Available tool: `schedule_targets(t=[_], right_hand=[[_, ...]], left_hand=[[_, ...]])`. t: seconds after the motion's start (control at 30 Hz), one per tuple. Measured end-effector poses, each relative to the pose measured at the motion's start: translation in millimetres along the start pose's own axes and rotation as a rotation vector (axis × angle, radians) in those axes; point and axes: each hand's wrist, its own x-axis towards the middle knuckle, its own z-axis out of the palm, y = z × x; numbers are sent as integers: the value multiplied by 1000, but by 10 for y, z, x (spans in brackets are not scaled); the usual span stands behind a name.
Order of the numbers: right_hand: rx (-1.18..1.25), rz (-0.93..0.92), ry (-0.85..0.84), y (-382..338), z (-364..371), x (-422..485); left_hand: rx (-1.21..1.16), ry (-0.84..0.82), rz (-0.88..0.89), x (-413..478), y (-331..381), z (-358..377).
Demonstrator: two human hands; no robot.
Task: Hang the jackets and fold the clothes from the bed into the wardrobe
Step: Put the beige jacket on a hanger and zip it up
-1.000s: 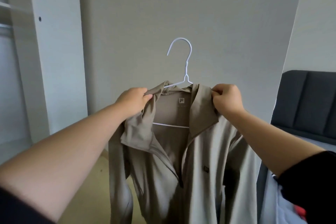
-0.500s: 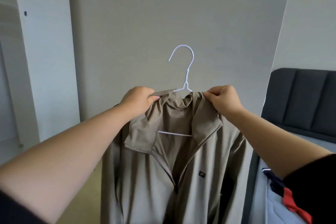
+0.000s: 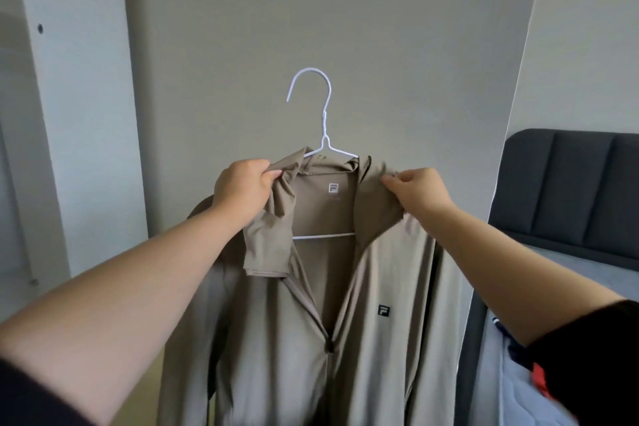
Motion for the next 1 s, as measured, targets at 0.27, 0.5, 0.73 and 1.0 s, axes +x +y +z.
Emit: schedule_targets(t=[0.27,0.5,0.73,1.0], right_hand=[[-262,194,126,389,-124,-24],[-211,-314,200,108,-96,-15],[-264,-348,-4,-31,-136,-7],[-283,-379,152,-217,140,-136]], left_hand=[[-10,24,-90,-13,-73,-80],[-80,27,-84,-43,-28,-46],[-87,-9,-26,-102,-16,-35],[-39,-3,144,-197,211,65]])
